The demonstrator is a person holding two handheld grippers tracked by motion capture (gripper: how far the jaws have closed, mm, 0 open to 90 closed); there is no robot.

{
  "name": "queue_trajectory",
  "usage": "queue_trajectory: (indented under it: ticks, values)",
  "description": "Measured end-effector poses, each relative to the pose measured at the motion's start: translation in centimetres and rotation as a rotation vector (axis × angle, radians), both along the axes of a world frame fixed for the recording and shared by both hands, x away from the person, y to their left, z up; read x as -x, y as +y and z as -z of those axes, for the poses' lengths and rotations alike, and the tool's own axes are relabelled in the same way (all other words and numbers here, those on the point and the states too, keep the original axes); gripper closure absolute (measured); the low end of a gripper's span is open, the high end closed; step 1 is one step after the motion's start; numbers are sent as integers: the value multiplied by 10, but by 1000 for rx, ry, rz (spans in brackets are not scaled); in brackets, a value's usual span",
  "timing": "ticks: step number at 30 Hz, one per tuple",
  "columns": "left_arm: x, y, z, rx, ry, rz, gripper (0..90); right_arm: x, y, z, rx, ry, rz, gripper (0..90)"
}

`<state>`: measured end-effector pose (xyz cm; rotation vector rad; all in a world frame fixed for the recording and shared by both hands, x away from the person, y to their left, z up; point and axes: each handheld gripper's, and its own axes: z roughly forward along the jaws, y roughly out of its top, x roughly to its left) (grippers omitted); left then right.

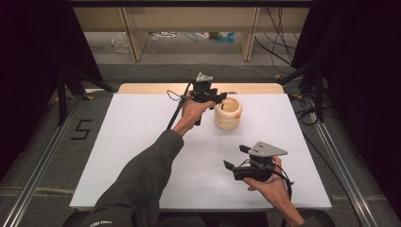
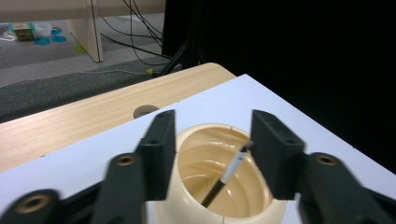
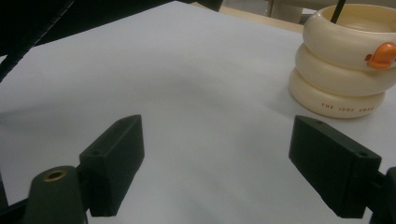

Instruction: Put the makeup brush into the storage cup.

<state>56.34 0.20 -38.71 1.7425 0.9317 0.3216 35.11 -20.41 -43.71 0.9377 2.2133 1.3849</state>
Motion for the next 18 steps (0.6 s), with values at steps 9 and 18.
queue_trajectory:
  ticks: [9,18]
  values:
    - [9,17,-9,0,-11,2,352,1,-2,-2,-7,-7,14,187]
    - [24,33,-20,24,-15,18,311,1,-2,-3,-19,-18,24,183]
